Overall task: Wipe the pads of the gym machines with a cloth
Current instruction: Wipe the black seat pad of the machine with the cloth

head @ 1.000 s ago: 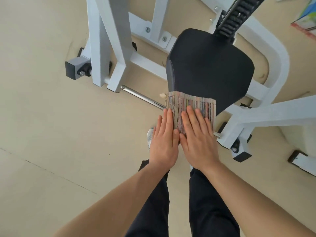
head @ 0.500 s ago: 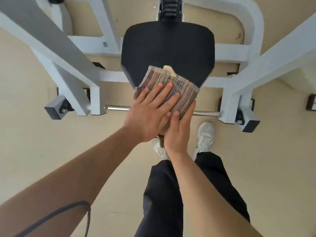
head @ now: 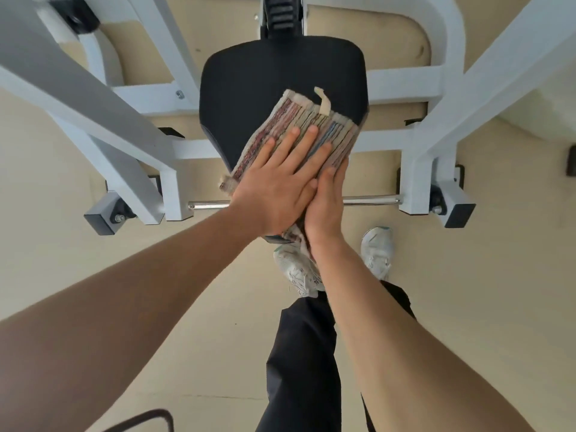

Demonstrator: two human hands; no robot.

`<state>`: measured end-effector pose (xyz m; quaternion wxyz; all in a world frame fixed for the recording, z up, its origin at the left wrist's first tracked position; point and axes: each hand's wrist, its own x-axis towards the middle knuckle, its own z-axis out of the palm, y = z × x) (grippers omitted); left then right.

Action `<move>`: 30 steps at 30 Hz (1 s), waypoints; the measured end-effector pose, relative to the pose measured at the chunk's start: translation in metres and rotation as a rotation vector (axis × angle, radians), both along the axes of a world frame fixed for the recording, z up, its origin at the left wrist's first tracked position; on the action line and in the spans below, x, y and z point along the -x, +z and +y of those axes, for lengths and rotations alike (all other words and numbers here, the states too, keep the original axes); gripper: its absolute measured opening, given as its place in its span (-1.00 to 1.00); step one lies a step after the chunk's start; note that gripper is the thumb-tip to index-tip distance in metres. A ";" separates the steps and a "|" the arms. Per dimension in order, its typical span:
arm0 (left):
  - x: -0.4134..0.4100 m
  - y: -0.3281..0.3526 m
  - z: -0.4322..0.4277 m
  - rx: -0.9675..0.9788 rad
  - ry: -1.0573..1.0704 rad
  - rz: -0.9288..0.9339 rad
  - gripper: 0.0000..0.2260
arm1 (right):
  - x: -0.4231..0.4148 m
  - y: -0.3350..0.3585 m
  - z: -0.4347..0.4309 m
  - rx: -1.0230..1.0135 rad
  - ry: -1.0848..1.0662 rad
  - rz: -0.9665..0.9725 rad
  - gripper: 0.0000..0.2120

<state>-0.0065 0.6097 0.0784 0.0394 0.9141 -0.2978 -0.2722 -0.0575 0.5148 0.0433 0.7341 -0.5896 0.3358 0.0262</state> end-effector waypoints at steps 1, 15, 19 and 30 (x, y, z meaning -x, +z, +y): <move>0.009 0.004 0.007 -0.009 -0.015 0.007 -0.47 | 0.011 0.004 0.004 -0.011 0.027 -0.001 -0.49; -0.076 -0.035 -0.058 0.016 0.053 -0.008 -0.49 | -0.089 -0.025 -0.061 0.113 -0.062 0.194 -0.55; -0.125 -0.055 -0.080 0.035 0.090 -0.005 -0.50 | -0.142 -0.035 -0.097 0.199 0.128 0.323 -0.53; -0.195 -0.074 -0.111 -0.057 0.225 -0.068 -0.55 | -0.217 -0.040 -0.122 0.132 0.293 0.428 -0.71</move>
